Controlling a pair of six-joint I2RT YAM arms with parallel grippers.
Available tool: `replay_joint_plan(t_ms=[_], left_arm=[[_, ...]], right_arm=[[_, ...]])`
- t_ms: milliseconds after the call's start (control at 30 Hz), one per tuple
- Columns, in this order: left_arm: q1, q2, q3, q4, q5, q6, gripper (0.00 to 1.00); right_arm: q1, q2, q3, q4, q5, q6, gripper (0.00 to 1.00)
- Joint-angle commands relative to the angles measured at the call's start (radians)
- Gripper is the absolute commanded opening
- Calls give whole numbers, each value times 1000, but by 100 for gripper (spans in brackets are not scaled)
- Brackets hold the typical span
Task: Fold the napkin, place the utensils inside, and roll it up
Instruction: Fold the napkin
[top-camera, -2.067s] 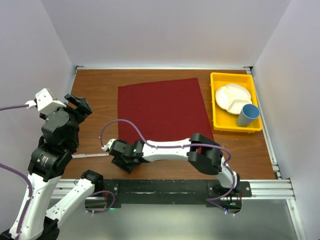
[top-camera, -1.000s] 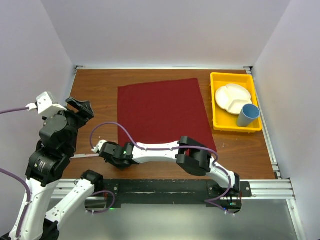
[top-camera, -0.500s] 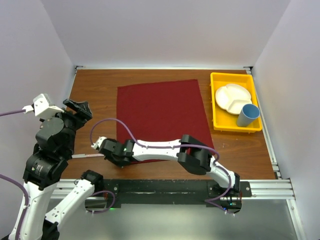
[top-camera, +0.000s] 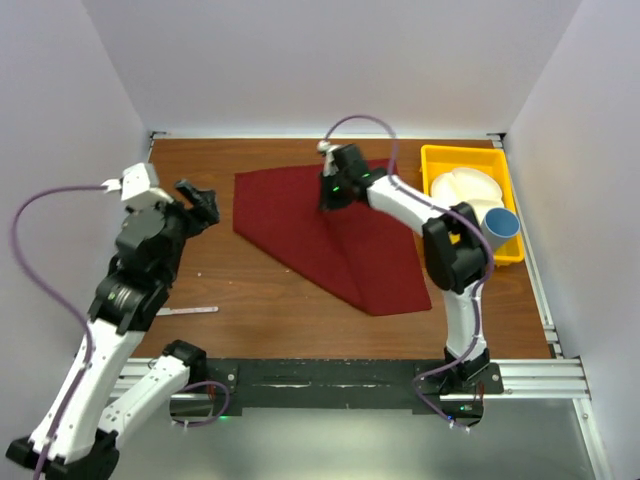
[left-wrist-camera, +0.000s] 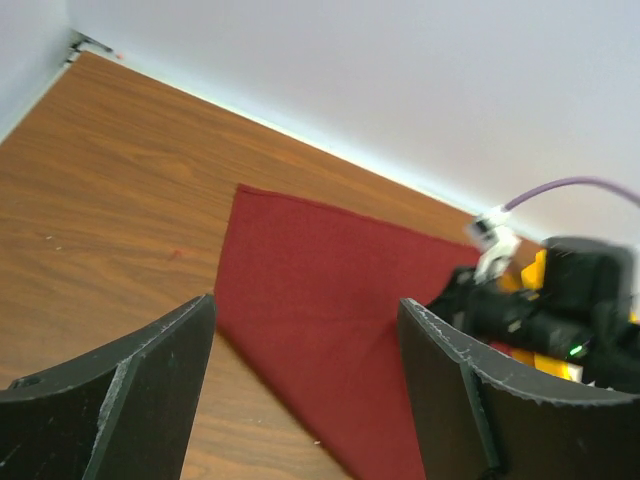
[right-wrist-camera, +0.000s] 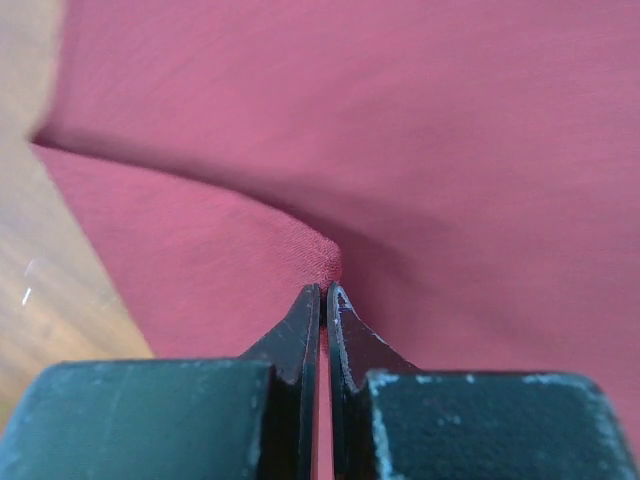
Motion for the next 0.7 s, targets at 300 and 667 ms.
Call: replay_joint_plan(t_ms=[300,667], left_arm=[[2,243,-56,282,125,43,78],[2,321,-62,336,179,38,78]], right_arm=[[-341,228,317,45,-199,-9,0],[-450,277,430,58,-179,16,0]])
